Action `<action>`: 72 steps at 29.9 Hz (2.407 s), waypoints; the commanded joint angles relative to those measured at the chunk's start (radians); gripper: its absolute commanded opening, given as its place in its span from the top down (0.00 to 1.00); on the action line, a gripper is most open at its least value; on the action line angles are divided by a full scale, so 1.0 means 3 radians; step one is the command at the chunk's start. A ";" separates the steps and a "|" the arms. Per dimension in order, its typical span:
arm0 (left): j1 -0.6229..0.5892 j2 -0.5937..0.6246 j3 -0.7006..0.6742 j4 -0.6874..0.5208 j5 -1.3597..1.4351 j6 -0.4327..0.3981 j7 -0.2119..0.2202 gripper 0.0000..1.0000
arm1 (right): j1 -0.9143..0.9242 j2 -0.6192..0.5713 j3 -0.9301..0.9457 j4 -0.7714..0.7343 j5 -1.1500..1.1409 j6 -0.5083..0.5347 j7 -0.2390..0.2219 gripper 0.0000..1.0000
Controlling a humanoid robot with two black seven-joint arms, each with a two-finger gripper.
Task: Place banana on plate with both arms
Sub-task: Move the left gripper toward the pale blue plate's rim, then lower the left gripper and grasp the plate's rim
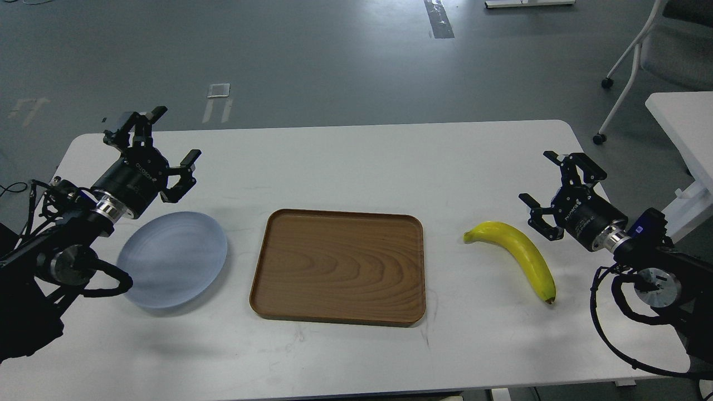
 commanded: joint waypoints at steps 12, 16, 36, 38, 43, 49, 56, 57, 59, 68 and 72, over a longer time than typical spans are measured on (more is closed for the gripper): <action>-0.0030 0.0101 -0.0006 0.0100 0.0041 0.0000 -0.0016 0.00 | 0.0015 0.0005 -0.0016 0.0001 -0.0006 0.0000 0.0001 0.00; -0.0132 0.0198 0.0019 0.0060 0.0112 0.0000 -0.0072 0.00 | 0.0015 0.0000 -0.0016 0.0001 -0.0006 0.0000 0.0001 0.00; -0.0362 0.1333 0.0116 -0.1260 0.4901 0.0000 -0.0106 0.00 | 0.0071 -0.0056 -0.0047 0.0016 -0.0016 0.0000 0.0001 0.00; -0.0357 0.1425 0.0264 -0.1224 0.5199 0.0049 -0.0106 0.00 | 0.0071 -0.0056 -0.0047 0.0026 -0.0016 0.0000 0.0001 0.00; -0.0367 0.1564 0.0902 -0.0877 0.5292 0.0544 -0.0106 0.01 | 0.0061 -0.0051 -0.0057 0.0026 -0.0016 0.0000 0.0001 0.00; -0.0357 0.1405 0.1129 -0.0564 0.5221 0.0735 -0.0106 0.05 | 0.0061 -0.0041 -0.0057 0.0026 -0.0026 0.0000 0.0001 0.00; -0.0301 0.1196 0.1257 -0.0237 0.5032 0.0750 -0.0106 0.14 | 0.0066 -0.0020 -0.0057 0.0021 -0.0026 0.0000 0.0001 0.00; -0.0301 0.1185 0.1262 -0.0217 0.5016 0.0750 -0.0106 0.14 | 0.0066 -0.0020 -0.0057 0.0021 -0.0026 0.0000 0.0001 0.00; -0.0291 0.1129 0.1277 -0.0125 0.4950 0.0750 -0.0106 0.17 | 0.0066 -0.0020 -0.0057 0.0026 -0.0026 0.0000 0.0001 0.00; -0.0296 0.1057 0.1359 -0.0027 0.4899 0.0750 -0.0106 0.39 | 0.0066 -0.0025 -0.0057 0.0026 -0.0026 0.0000 0.0001 0.00; -0.0291 0.1042 0.1359 -0.0027 0.4817 0.0750 -0.0106 0.61 | 0.0066 -0.0025 -0.0057 0.0026 -0.0026 0.0000 0.0001 0.00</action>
